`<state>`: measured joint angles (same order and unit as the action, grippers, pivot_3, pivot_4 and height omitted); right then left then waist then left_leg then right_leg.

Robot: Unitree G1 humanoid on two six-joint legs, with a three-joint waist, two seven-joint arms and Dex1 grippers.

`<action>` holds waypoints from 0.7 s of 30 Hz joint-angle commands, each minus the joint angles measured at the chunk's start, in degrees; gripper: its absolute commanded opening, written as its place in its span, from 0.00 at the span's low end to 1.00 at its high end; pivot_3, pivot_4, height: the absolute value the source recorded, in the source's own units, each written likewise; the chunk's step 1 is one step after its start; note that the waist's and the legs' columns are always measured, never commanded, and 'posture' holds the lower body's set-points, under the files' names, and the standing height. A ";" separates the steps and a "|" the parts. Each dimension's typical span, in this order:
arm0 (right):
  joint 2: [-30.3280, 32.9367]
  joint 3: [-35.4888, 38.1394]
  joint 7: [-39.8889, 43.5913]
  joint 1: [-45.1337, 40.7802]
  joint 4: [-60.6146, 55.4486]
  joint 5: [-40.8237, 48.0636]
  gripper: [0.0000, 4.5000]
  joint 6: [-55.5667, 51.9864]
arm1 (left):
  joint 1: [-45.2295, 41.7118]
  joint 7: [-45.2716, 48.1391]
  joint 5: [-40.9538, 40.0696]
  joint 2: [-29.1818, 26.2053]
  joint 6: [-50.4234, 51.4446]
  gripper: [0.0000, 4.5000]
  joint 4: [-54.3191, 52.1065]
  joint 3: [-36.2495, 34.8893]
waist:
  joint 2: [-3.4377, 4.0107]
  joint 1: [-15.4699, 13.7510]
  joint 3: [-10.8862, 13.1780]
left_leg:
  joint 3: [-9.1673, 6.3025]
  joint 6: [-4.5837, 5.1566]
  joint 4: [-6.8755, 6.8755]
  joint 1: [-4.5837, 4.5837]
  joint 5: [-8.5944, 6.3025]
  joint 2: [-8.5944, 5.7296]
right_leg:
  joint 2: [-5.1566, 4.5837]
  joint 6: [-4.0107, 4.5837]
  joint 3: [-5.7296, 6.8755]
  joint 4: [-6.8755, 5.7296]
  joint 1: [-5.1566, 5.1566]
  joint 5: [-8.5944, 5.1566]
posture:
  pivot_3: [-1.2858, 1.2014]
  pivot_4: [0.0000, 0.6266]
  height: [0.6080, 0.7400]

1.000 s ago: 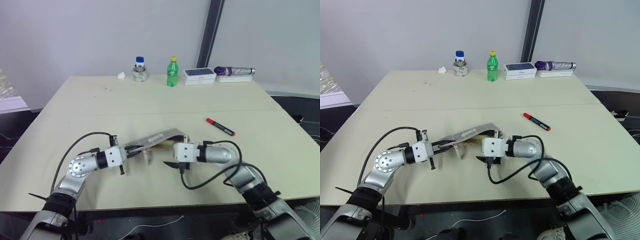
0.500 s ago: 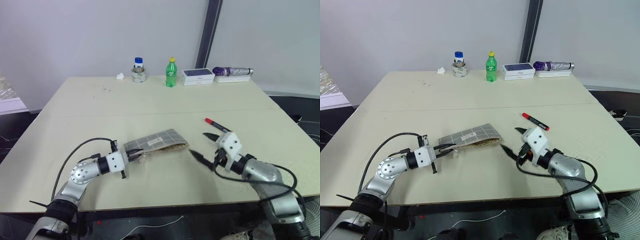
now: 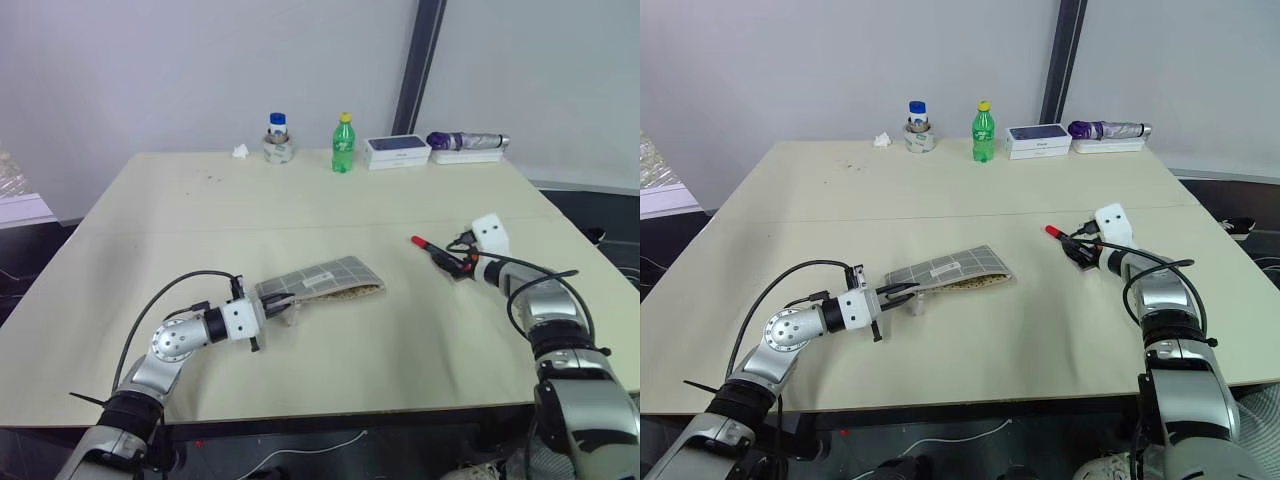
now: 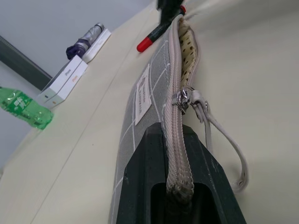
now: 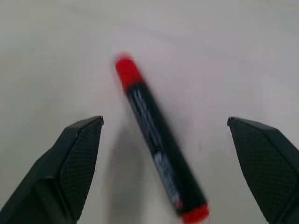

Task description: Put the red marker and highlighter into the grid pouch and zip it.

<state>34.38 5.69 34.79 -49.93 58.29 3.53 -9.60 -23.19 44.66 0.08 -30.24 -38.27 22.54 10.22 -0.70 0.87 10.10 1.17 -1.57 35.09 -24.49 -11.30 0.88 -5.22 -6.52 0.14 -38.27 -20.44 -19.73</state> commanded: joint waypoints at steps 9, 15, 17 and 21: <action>0.28 1.88 4.69 -5.55 8.42 0.63 0.35 -0.94 | 1.82 -2.71 1.30 -0.28 1.50 0.00 -4.65 -0.94 | 0.02 0.05 0.00 | -0.02 0.01 0.04 0.01 -0.01 0.06 | 0.00 0.00 -0.01 -0.03 0.03 0.00 | 0.52 0.24 1.00; -0.14 5.17 15.11 3.79 -14.09 9.28 0.09 -3.86 | 1.10 -3.54 2.19 0.31 1.45 0.00 -4.32 -0.62 | 0.05 -0.08 0.02 | -0.01 0.02 0.02 -0.01 -0.01 0.06 | -0.02 0.00 -0.01 -0.03 0.01 0.00 | 0.52 0.24 1.00; 0.16 6.79 18.26 13.02 -32.95 16.20 0.09 -10.93 | 0.92 -3.88 2.31 0.49 1.54 0.00 -4.16 -0.75 | 0.05 -0.61 0.02 | -0.04 0.02 0.05 -0.04 -0.01 0.07 | -0.02 -0.01 0.01 -0.03 0.00 0.00 | 0.52 0.24 1.00; 1.17 10.90 20.59 29.30 -62.78 30.49 0.09 -22.47 | 0.88 -2.68 1.19 0.07 1.08 0.00 -3.76 -0.69 | 0.06 -0.74 0.01 | -0.08 0.08 0.06 -0.16 -0.05 0.05 | -0.08 -0.03 0.06 0.02 -0.02 0.01 | 0.52 0.24 1.00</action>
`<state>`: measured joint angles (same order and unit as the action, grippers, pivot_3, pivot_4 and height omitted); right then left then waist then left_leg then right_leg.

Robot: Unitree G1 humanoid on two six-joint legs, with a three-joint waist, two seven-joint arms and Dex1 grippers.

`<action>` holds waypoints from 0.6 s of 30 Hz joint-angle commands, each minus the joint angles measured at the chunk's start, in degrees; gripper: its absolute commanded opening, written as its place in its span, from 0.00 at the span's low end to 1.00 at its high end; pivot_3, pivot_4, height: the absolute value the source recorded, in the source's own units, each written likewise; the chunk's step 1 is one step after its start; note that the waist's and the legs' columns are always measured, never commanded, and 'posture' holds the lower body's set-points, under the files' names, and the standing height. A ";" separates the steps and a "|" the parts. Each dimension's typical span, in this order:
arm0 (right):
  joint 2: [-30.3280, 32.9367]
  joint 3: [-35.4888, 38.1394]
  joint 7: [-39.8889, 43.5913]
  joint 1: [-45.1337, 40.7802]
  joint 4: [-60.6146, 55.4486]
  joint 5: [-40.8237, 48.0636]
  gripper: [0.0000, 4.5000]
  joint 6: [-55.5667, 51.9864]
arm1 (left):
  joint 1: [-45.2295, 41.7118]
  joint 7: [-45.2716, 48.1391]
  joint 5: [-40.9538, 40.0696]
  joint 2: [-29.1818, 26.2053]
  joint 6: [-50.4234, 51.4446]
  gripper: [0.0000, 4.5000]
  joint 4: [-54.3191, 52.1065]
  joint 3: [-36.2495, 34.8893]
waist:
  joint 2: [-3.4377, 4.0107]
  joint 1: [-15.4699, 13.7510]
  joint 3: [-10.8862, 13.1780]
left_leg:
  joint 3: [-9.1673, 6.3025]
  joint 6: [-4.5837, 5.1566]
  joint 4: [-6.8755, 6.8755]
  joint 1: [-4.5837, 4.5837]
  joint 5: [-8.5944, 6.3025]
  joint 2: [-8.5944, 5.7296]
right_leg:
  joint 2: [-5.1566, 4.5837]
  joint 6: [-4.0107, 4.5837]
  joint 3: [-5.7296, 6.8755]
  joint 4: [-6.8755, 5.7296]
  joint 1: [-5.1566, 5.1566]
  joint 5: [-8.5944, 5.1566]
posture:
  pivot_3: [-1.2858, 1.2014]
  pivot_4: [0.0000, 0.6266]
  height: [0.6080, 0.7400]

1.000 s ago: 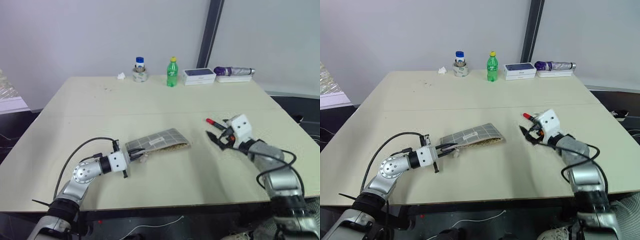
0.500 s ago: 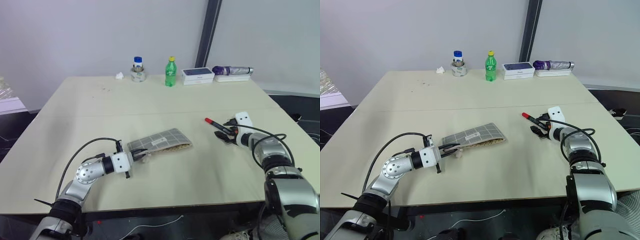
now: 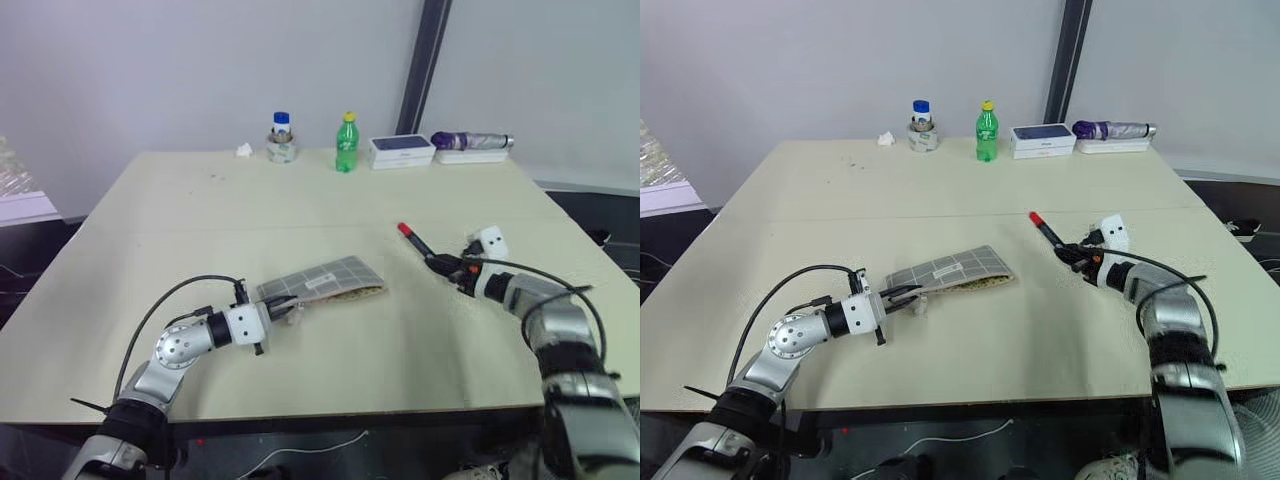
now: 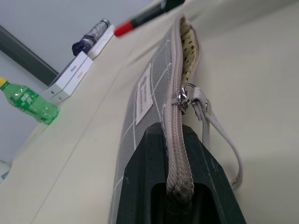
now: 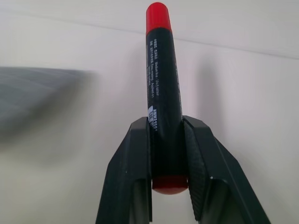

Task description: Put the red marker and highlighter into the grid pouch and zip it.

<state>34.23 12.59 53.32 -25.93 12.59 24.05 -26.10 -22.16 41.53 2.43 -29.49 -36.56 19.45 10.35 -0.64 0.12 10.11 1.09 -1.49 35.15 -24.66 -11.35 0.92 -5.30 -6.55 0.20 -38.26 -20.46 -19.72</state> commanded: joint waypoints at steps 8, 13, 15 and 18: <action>3.44 -6.90 -1.70 21.40 -32.75 2.41 0.09 -2.26 | -3.19 -0.51 -0.60 0.12 -1.74 0.00 3.30 -1.16 | -0.26 0.48 -0.16 | -0.02 0.03 0.07 0.22 -0.02 0.01 | 0.08 -0.03 -0.01 0.02 0.20 0.02 | 0.52 0.24 1.00; 3.71 -10.32 -4.73 18.66 -26.77 -6.16 0.09 4.39 | -3.55 -0.36 -0.15 0.40 -2.62 0.00 3.92 -0.58 | -0.22 0.48 -0.14 | 0.02 0.03 0.10 0.20 -0.02 -0.03 | 0.06 -0.08 -0.08 0.03 0.14 0.06 | 0.52 0.24 1.00; 2.83 -9.99 -5.39 17.25 -25.16 -6.12 0.09 4.78 | -3.59 -0.34 0.26 0.28 -2.99 0.00 4.00 -0.34 | -0.22 0.46 -0.13 | 0.02 0.03 0.07 0.19 -0.02 -0.03 | 0.07 -0.08 -0.07 0.05 0.14 0.06 | 0.52 0.24 1.00; 3.08 -10.55 -5.19 16.34 -23.64 -7.23 0.09 6.20 | -3.57 -0.47 0.48 0.31 -3.05 0.00 3.95 -0.33 | -0.22 0.37 -0.14 | 0.03 0.03 0.07 0.18 -0.02 -0.03 | 0.06 -0.08 -0.07 0.05 0.13 0.06 | 0.52 0.24 1.00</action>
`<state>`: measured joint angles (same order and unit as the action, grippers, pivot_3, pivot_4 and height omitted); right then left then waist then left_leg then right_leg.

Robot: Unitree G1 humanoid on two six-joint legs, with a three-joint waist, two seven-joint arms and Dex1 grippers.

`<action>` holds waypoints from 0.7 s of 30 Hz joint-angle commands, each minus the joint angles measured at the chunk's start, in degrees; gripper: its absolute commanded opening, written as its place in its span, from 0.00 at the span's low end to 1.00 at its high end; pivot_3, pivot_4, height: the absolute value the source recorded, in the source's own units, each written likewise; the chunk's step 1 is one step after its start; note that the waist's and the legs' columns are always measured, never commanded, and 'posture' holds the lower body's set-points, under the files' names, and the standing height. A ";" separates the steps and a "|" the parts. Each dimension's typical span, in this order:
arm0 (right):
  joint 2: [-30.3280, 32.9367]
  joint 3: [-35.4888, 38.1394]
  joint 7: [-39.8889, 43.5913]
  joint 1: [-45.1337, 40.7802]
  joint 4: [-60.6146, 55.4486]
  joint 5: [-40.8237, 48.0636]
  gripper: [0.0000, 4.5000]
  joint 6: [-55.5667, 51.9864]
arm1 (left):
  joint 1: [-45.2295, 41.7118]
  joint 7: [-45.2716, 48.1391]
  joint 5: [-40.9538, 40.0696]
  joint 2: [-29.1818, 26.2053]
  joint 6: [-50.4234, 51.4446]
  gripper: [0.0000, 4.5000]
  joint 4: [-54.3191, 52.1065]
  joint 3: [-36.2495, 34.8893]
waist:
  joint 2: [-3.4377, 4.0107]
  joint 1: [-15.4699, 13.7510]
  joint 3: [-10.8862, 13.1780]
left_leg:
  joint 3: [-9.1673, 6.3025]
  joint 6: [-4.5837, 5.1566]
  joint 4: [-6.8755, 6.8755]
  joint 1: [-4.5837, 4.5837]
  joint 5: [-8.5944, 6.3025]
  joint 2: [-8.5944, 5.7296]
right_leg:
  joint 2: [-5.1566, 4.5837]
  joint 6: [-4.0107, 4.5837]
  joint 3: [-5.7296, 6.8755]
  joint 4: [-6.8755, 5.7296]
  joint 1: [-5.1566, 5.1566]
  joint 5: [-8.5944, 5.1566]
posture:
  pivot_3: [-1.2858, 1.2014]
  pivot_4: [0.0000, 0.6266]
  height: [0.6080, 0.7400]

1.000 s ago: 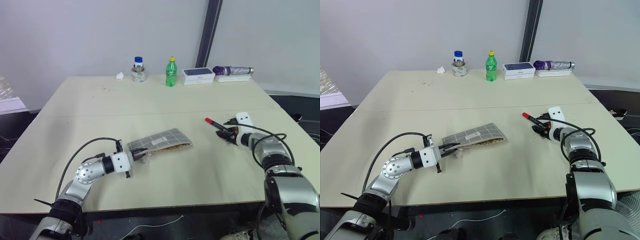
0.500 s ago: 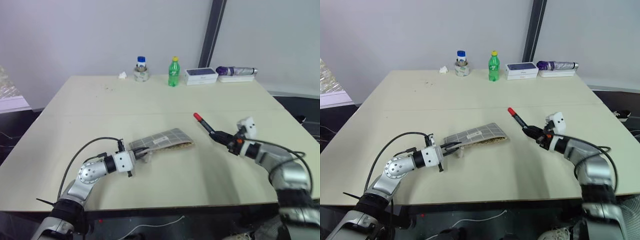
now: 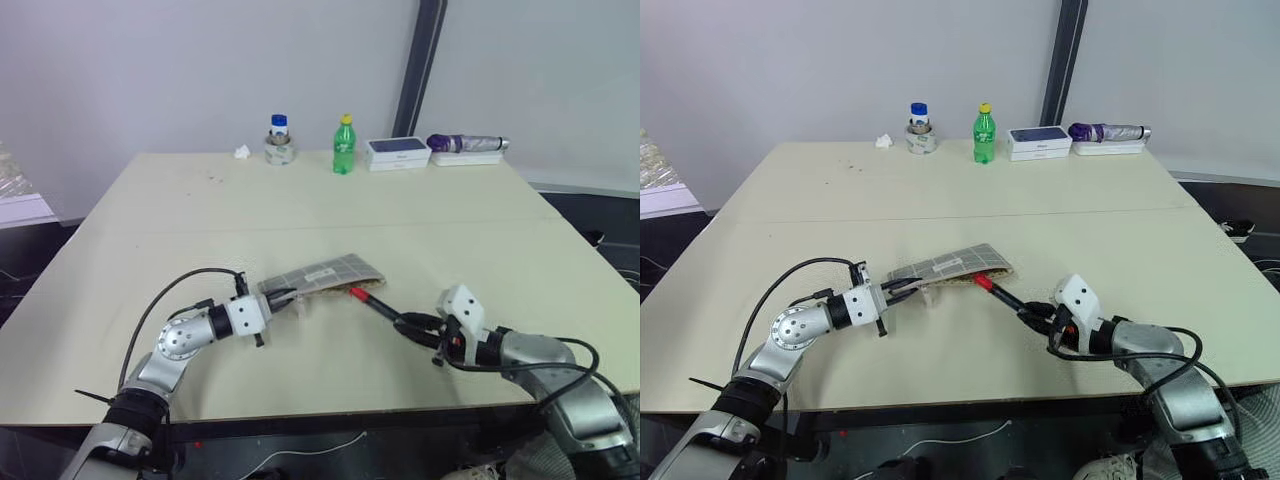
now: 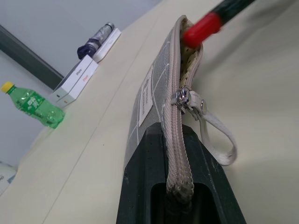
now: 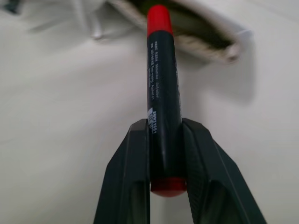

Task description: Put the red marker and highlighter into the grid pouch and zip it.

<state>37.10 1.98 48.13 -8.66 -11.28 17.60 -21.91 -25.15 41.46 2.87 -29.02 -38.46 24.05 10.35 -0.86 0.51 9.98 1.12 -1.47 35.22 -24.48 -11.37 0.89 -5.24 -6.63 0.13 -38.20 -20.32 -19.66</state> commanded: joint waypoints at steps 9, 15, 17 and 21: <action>2.31 -8.27 -1.67 -7.99 3.70 -11.95 0.09 4.11 | -0.12 -0.02 2.11 -0.73 -1.52 0.00 -2.92 0.63 | 0.00 0.10 0.00 | 0.01 0.00 0.01 0.00 0.00 -0.03 | 0.02 0.00 0.00 -0.01 -0.03 0.00 | 0.52 0.24 1.00; 0.98 -12.20 -0.79 -12.74 1.81 -14.23 0.09 4.30 | -0.04 0.75 1.89 -0.94 -1.62 0.00 -3.31 0.89 | 0.00 -0.08 0.00 | 0.00 0.00 0.02 -0.01 0.00 -0.02 | 0.01 0.00 0.00 -0.01 -0.02 0.00 | 0.52 0.24 1.00; 0.51 -14.61 -0.61 -14.41 0.90 -16.20 0.09 5.37 | 0.05 1.07 1.62 -0.88 -1.52 0.00 -3.60 0.89 | 0.00 0.02 0.00 | 0.00 0.00 0.02 -0.01 0.00 -0.01 | 0.01 0.00 0.00 -0.01 -0.02 0.00 | 0.52 0.24 1.00; 0.65 -21.06 -1.80 -17.71 3.07 -25.38 0.09 11.26 | 0.22 1.50 1.38 -0.72 -1.54 0.00 -4.02 1.01 | 0.00 0.15 0.00 | 0.01 0.00 0.00 -0.02 0.00 -0.04 | 0.02 0.00 0.00 -0.02 -0.06 0.00 | 0.52 0.24 1.00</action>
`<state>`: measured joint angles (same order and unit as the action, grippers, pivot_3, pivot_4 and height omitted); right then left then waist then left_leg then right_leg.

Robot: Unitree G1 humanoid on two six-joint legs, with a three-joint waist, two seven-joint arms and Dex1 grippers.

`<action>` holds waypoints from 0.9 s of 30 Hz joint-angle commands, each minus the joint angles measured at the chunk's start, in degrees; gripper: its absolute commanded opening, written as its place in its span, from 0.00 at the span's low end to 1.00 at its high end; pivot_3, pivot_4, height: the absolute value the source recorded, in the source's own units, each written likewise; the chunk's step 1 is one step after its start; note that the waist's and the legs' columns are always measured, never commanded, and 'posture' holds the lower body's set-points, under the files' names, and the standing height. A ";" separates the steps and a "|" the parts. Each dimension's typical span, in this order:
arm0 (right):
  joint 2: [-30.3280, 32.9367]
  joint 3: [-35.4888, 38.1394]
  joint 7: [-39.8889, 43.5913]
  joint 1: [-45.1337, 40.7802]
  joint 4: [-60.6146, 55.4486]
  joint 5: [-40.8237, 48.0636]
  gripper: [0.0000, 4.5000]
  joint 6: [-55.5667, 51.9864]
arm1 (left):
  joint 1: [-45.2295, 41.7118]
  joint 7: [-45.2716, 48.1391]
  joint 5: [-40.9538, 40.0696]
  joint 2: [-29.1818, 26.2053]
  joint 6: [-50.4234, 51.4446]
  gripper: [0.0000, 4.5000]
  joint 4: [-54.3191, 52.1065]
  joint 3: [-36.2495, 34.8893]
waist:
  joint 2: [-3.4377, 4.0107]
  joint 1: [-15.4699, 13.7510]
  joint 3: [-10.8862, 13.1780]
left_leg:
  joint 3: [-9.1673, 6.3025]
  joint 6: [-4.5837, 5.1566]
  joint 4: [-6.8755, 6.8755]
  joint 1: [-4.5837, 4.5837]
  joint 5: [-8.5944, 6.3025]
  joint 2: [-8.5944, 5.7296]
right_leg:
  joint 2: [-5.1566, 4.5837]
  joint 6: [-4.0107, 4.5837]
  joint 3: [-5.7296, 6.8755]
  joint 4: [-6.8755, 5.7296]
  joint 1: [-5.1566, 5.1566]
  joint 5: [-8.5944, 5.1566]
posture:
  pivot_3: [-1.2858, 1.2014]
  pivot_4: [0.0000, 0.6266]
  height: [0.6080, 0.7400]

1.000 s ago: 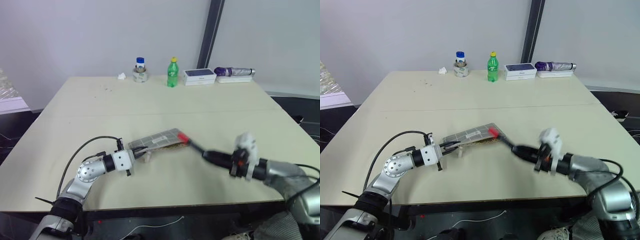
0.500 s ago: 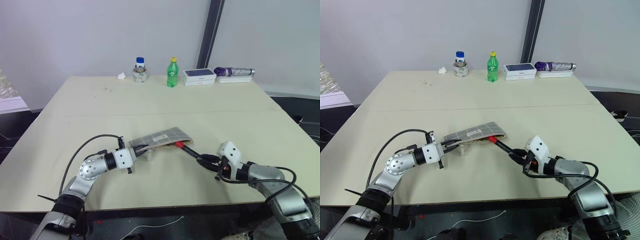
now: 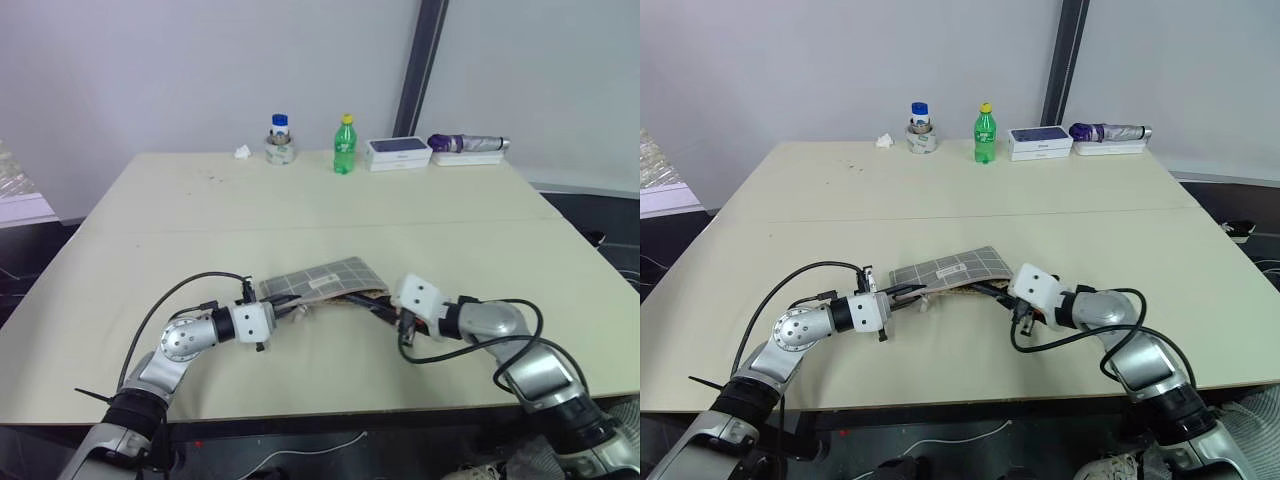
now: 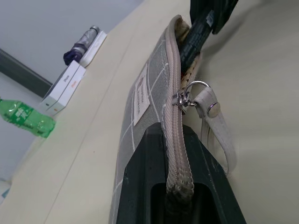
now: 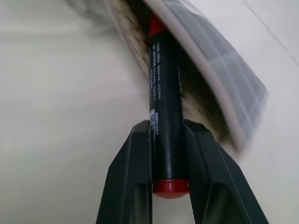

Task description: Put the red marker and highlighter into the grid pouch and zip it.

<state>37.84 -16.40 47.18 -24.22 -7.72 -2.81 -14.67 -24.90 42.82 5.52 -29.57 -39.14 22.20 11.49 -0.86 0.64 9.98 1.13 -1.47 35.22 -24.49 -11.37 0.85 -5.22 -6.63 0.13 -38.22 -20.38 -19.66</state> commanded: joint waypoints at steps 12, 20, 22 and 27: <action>-3.73 -9.08 -4.72 -7.73 10.75 -16.61 0.09 20.78 | 0.12 1.00 -2.93 -0.07 -1.25 0.00 -3.45 -0.68 | 0.00 -0.08 0.00 | 0.00 0.00 0.02 -0.01 0.00 0.00 | 0.00 0.00 0.00 -0.01 -0.01 0.00 | 0.52 0.24 1.00; -4.70 -5.53 -3.40 -6.23 9.03 -13.09 0.76 18.79 | 0.55 0.48 -2.61 0.15 -0.88 0.00 -3.33 -0.71 | 0.00 -0.06 0.00 | 0.01 0.00 0.02 -0.01 0.00 0.01 | 0.00 0.00 0.00 -0.01 0.00 0.00 | 0.52 0.24 1.00; -4.65 -3.53 -1.37 -4.77 5.90 -9.86 0.97 14.62 | 0.82 0.50 -2.54 0.13 -0.97 0.00 -3.23 -0.59 | 0.00 -0.05 0.00 | 0.01 0.00 0.02 -0.01 0.00 0.03 | 0.00 0.00 0.01 -0.01 0.02 0.00 | 0.52 0.24 1.00; -1.85 1.06 2.77 -1.83 -0.78 -4.58 0.97 8.48 | 1.09 0.35 -2.17 -0.33 -1.60 0.00 -2.13 -0.59 | 0.00 -0.20 0.00 | 0.00 0.00 0.02 -0.01 0.00 0.04 | -0.01 0.00 0.00 -0.01 0.02 0.00 | 0.52 0.24 1.00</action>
<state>34.64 -19.01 48.76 -26.06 -4.20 -9.99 -4.83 -24.00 43.60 4.30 -29.38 -39.45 21.20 11.69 -0.86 0.44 9.98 1.13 -1.47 35.25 -24.51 -11.37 0.89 -5.24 -6.63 0.14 -38.23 -20.36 -19.65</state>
